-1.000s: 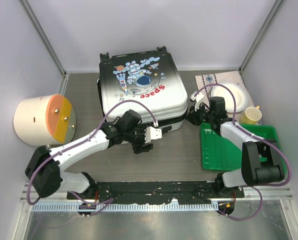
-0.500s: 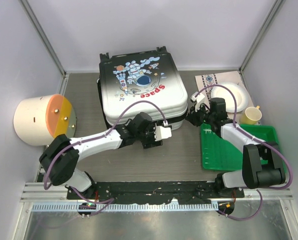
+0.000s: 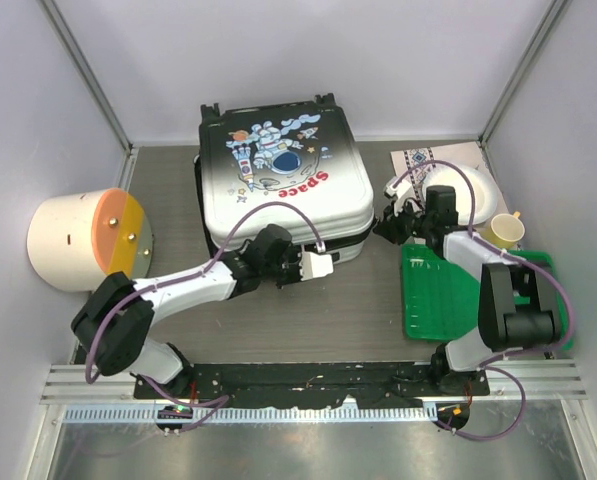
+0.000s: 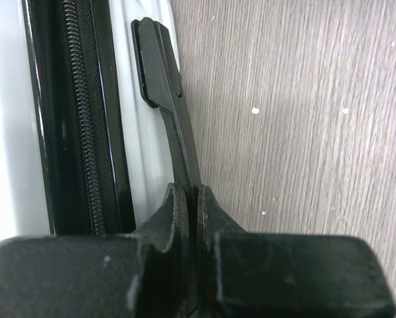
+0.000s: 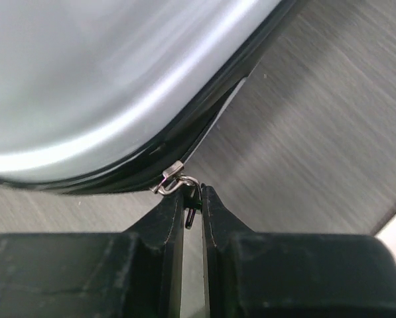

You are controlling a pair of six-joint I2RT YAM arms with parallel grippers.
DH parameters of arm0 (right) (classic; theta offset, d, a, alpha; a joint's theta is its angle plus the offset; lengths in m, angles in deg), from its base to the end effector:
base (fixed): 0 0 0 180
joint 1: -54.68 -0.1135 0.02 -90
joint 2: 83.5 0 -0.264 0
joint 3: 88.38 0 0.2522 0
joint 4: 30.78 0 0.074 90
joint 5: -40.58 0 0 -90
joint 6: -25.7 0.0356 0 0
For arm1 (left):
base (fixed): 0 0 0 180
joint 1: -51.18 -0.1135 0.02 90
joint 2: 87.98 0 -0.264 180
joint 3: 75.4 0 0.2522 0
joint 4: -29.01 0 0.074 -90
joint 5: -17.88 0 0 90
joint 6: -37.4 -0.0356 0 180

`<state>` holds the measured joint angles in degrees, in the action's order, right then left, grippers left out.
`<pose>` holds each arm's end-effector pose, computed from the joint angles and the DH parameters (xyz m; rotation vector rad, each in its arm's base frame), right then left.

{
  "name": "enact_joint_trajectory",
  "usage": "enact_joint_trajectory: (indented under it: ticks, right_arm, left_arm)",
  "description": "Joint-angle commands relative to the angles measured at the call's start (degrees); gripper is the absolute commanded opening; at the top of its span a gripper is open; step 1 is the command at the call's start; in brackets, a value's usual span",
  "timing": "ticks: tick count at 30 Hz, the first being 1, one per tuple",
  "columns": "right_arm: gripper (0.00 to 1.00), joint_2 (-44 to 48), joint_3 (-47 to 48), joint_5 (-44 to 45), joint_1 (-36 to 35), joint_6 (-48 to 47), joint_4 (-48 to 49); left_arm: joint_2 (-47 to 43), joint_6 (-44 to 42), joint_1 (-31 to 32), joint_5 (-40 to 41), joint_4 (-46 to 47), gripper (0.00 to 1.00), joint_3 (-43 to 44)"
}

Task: Open, take out, and arrange the luggage

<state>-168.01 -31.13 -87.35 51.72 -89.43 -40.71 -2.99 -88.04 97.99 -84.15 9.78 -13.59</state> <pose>0.2987 0.0374 0.1991 -0.8478 1.9289 0.5021 0.2062 -0.2305 0.2038 1.6022 1.6716 -0.3435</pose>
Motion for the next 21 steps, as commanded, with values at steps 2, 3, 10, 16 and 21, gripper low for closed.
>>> enact_joint_trajectory:
  ticks: [2, 3, 10, 16, 21]
  right_arm:
    - [0.01, -7.5, 11.4, -0.5, 4.0, -6.1, 9.1]
    - [0.01, -9.2, 12.8, -1.1, 4.0, -6.0, 10.2]
    - [0.01, -21.3, 24.8, -2.0, 3.8, 0.2, 16.0]
    - [0.01, -25.5, 27.9, -6.4, 2.8, 6.9, 20.8]
    - [0.01, -25.4, 27.8, -3.9, 1.4, 9.9, 19.4]
  left_arm:
    - [-3.2, -7.3, -5.1, 5.9, -17.0, 0.0, -6.7]
    - [-3.1, -7.3, -5.5, 5.6, -17.6, 0.0, -6.4]
    - [-0.9, -7.4, -7.0, 4.2, -20.0, 0.0, -4.8]
    - [0.3, -7.3, -7.1, 3.2, -20.4, 0.0, -4.2]
    - [-1.4, -5.9, -7.0, -4.2, -24.1, 0.48, 1.4]
